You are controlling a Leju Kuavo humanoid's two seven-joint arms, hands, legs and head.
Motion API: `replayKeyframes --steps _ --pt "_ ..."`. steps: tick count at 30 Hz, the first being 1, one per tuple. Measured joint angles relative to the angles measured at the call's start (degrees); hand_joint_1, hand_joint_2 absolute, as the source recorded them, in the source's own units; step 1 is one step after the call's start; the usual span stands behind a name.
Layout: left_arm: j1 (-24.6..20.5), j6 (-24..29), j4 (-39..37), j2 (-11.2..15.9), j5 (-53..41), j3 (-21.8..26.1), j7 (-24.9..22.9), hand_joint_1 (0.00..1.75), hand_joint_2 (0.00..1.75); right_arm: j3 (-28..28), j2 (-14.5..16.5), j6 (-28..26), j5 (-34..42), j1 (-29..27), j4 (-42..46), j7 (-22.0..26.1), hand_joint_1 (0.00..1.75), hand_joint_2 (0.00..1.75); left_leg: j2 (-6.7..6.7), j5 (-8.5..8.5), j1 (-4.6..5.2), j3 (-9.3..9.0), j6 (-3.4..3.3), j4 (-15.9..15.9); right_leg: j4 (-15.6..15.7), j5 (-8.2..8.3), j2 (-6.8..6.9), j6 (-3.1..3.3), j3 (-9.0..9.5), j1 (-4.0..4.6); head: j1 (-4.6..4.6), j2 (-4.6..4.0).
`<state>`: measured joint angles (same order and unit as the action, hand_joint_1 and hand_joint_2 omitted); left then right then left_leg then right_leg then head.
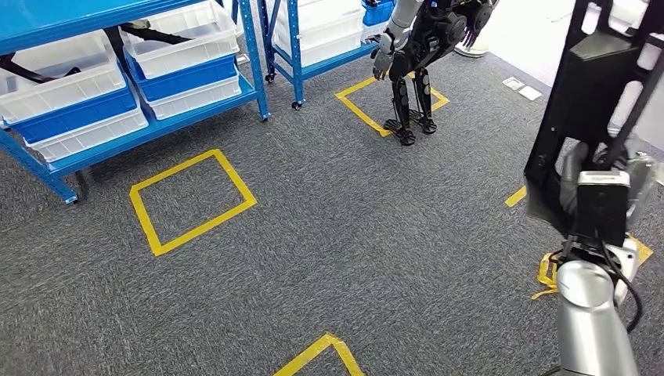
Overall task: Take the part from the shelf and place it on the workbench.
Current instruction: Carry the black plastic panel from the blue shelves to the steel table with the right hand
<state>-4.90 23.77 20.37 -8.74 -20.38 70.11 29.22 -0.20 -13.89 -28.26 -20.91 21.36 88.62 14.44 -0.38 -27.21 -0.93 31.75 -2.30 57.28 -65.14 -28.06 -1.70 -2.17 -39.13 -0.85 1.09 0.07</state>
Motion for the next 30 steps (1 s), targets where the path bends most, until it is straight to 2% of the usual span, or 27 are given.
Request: replayKeyframes --steps 2,3,4,5,6,7,8,9,11,12,13,14,15,16,17,18,19,20,21,22,23,24,25,26,27,28,30 --pt "0.1 0.1 0.1 -0.1 0.1 0.0 -0.3 0.0 1.75 -0.3 0.1 -0.1 0.7 -0.6 0.1 0.5 1.75 1.75 1.71 0.01 0.09 0.15 -0.03 0.0 -7.2 -2.59 0.99 0.02 -3.3 -0.09 0.25 0.0" --pt "0.1 0.2 0.1 -0.1 0.1 0.1 -0.4 0.0 1.75 -0.5 0.1 -0.1 1.0 -1.1 0.3 0.8 1.75 1.75 2.53 -0.01 0.11 0.19 -0.02 0.0 -8.7 -2.9 1.13 -0.25 -3.88 -0.17 0.27 0.0" --pt "0.1 0.3 0.1 -0.2 0.1 0.1 -0.5 0.0 1.75 -0.7 0.2 -0.2 1.5 -1.6 0.5 1.1 1.75 1.75 3.32 -0.04 0.11 0.18 0.02 0.0 -7.9 -2.36 1.37 -0.69 -3.25 -0.27 0.28 0.0" --pt "0.1 0.3 0.1 -0.3 0.1 0.1 -0.5 0.0 1.75 -0.8 0.3 -0.3 1.9 -2.1 0.8 1.5 1.75 1.75 4.03 -0.11 0.11 0.13 0.12 0.1 -4.7 -1.16 1.95 -1.2 -1.38 -0.36 0.27 0.0" --pt "0.1 0.4 0.2 -0.4 0.1 0.1 -0.5 0.0 1.75 -1.1 0.4 -0.4 2.2 -2.5 1.3 1.9 1.75 1.75 4.68 -0.21 0.15 0.03 0.29 0.1 -0.3 0.16 3.21 -1.61 1.15 -0.42 0.29 0.0" --pt "0.1 0.5 0.3 -0.4 0.1 0.1 -0.6 0.0 1.75 -1.3 0.6 -0.6 2.6 -2.9 1.8 2.2 1.75 1.75 5.3 -0.37 0.31 -0.04 0.56 0.1 3.6 1.22 4.45 -1.72 3.44 -0.28 0.27 0.0" --pt "0.1 0.6 0.4 -0.4 0.1 0.1 -0.7 0.0 1.75 -1.6 0.8 -1.0 3.1 -3.4 2.3 2.6 1.75 1.75 5.81 -0.52 0.48 -0.15 0.84 0.2 6.3 1.86 5.26 -1.51 4.95 -0.1 0.23 0.0" --pt "0.1 0.6 0.5 -0.4 0.1 0.1 -0.8 0.0 1.75 -1.9 0.9 -1.4 3.5 -4.0 2.9 2.9 1.75 1.75 6.33 -0.65 0.66 -0.29 1.11 0.2 7.5 2.1 5.59 -1.13 5.59 0.11 0.22 0.0" --pt "0.2 0.7 0.6 -0.4 0.1 0.1 -1.1 0.0 1.75 -2.7 1.2 -2.1 4.2 -5.6 4.0 3.6 1.75 1.75 7.37 -0.8 0.74 -0.57 1.59 0.1 7.5 2.26 4.3 -0.25 5.42 0.19 0.17 0.0" --pt "0.2 0.7 0.7 -0.4 0.1 0.1 -1.3 0.0 1.75 -3.0 1.4 -2.4 4.4 -6.5 4.7 4.0 1.75 1.75 7.12 -1.18 0.6 -0.62 1.88 0.3 7.5 2.37 3.66 0.06 5.37 -0.02 0.15 0.0" --pt "0.2 0.7 0.7 -0.4 0.1 0.1 -1.4 0.0 1.75 -3.4 1.7 -2.7 4.6 -7.5 5.5 4.4 1.75 1.75 6.03 -2.1 0.42 -0.33 2.16 1.3 7.6 2.49 3.04 0.48 5.35 -0.26 0.08 0.0" --pt "0.2 0.7 0.7 -0.4 0.1 0.1 -1.4 0.0 1.75 -3.7 2.0 -3.1 4.8 -8.4 6.4 4.8 1.75 1.75 4.43 -3.71 0.27 0.52 2.39 3.4 7.6 2.61 2.42 0.97 5.32 -0.5 -0.03 0.0" --pt "0.3 0.8 0.7 -0.4 0.1 0.1 -1.4 0.0 1.75 -3.9 2.4 -3.4 4.9 -9.2 7.2 5.2 1.75 1.75 2.51 -5.79 0.15 1.92 2.53 6.8 7.6 2.66 1.82 1.32 5.24 -0.53 -0.14 0.0" --pt "0.5 0.8 0.7 -0.4 0.1 0.1 -1.5 0.0 1.75 -4.1 2.9 -3.7 5.1 -10.1 7.9 5.6 1.75 1.75 1.22 -7.88 0.13 3.73 2.56 10.9 7.6 2.71 1.17 1.65 5.17 -0.44 -0.21 0.0" --pt "0.7 0.8 0.7 -0.4 0.0 0.1 -1.5 0.0 1.75 -4.3 3.3 -4.0 5.2 -11.0 8.5 5.9 1.75 1.75 0.58 -9.38 0.15 5.44 2.56 14.6 7.6 2.73 0.43 1.82 5.12 -0.3 -0.24 0.0" --pt "0.8 0.8 0.7 -0.4 0.0 0.1 -1.6 0.0 1.75 -4.5 3.8 -4.2 5.4 -11.9 9.2 6.2 1.75 1.75 0.32 -9.78 0.16 6.49 2.48 16.7 7.6 2.76 -0.37 1.88 5.1 -0.16 -0.25 0.0" --pt "0.9 0.8 0.8 -0.4 0.0 0.1 -1.7 0.0 1.75 -4.7 4.2 -4.4 5.5 -12.7 9.8 6.5 1.75 1.75 0.17 -8.95 0.16 6.5 2.32 16.5 7.6 2.78 -1.22 1.92 5.11 -0.04 -0.26 0.0" --pt "1.0 0.9 0.8 -0.4 0.0 0.1 -1.8 0.0 1.75 -4.9 4.6 -4.6 5.6 -13.4 10.6 6.7 1.75 1.75 -0.14 -7.15 0.17 5.45 2.07 14.2 7.5 2.78 -2.07 1.91 5.16 0.04 -0.26 0.0" --pt "1.0 0.9 0.8 -0.5 0.0 0.1 -1.8 0.0 1.75 -5.1 5.0 -4.8 5.6 -14.0 11.3 7.0 1.75 1.75 -1.04 -4.89 0.16 3.66 1.72 10.4 7.5 2.79 -2.88 1.89 5.21 0.08 -0.27 0.0" --pt "1.1 1.0 0.9 -0.5 0.0 0.1 -1.9 0.0 1.75 -5.2 5.4 -5.0 5.6 -14.4 12.0 7.2 1.75 1.75 -2.65 -3.14 0.11 1.79 1.32 6.6 7.3 2.81 -3.65 1.84 5.18 0.24 -0.27 0.0" --pt "1.1 1.1 1.1 -0.5 0.0 0.1 -2.0 0.0 1.75 -5.3 5.8 -5.3 5.5 -14.8 12.6 7.5 1.75 1.75 -3.96 -2.11 0.09 0.37 1.1 3.5 7.2 2.87 -4.39 1.72 5.07 0.29 -0.24 0.0" --pt "1.1 1.2 1.2 -0.5 -0.1 0.1 -2.2 0.0 1.75 -5.4 6.2 -5.5 5.3 -15.1 13.2 7.8 1.75 1.75 -4.89 -1.72 0.15 -0.48 0.93 1.7 7.2 2.98 -5.07 1.51 4.85 0.29 -0.23 0.0" --pt "1.1 1.4 1.4 -0.6 -0.2 0.1 -2.3 0.0 1.75 -5.5 6.5 -5.8 5.1 -15.5 13.8 8.1 1.75 1.75 -5.02 -1.83 0.28 -0.77 0.82 1.0 7.2 3.17 -5.8 1.19 4.6 0.2 -0.23 0.0" --pt "1.1 1.6 1.5 -0.8 -0.2 0.1 -2.4 0.0 1.75 -5.6 6.8 -6.0 4.7 -15.9 14.4 8.3 1.75 1.75 -4.21 -1.72 0.41 -0.91 0.72 0.7 7.4 3.42 -6.58 0.8 4.35 0.08 -0.22 0.0" --pt "1.1 1.8 1.7 -1.0 -0.3 0.1 -2.5 0.0 1.75 -5.6 7.0 -6.1 4.3 -16.4 15.0 8.5 1.75 1.75 -3.39 -1.44 0.44 -1.07 0.49 0.3 7.3 3.51 -6.56 0.48 4.01 0.01 -0.25 0.0" --pt "1.1 1.9 2.0 -1.2 -0.5 0.1 -2.7 0.0 1.75 -5.7 7.2 -6.3 3.8 -16.8 15.5 8.7 1.75 1.75 -2.56 -1.14 0.38 -1.24 0.18 -0.1 6.5 3.15 -5.59 0.32 3.39 0.13 -0.17 0.0" --pt "1.2 2.1 2.6 -1.6 -0.8 0.1 -3.2 0.0 1.75 -5.8 7.5 -6.6 3.0 -17.0 16.1 9.0 1.75 1.75 -0.74 -0.7 0.26 -1.48 -0.29 -0.8 1.6 0.88 -1.98 0.51 0.78 0.4 0.15 0.0"
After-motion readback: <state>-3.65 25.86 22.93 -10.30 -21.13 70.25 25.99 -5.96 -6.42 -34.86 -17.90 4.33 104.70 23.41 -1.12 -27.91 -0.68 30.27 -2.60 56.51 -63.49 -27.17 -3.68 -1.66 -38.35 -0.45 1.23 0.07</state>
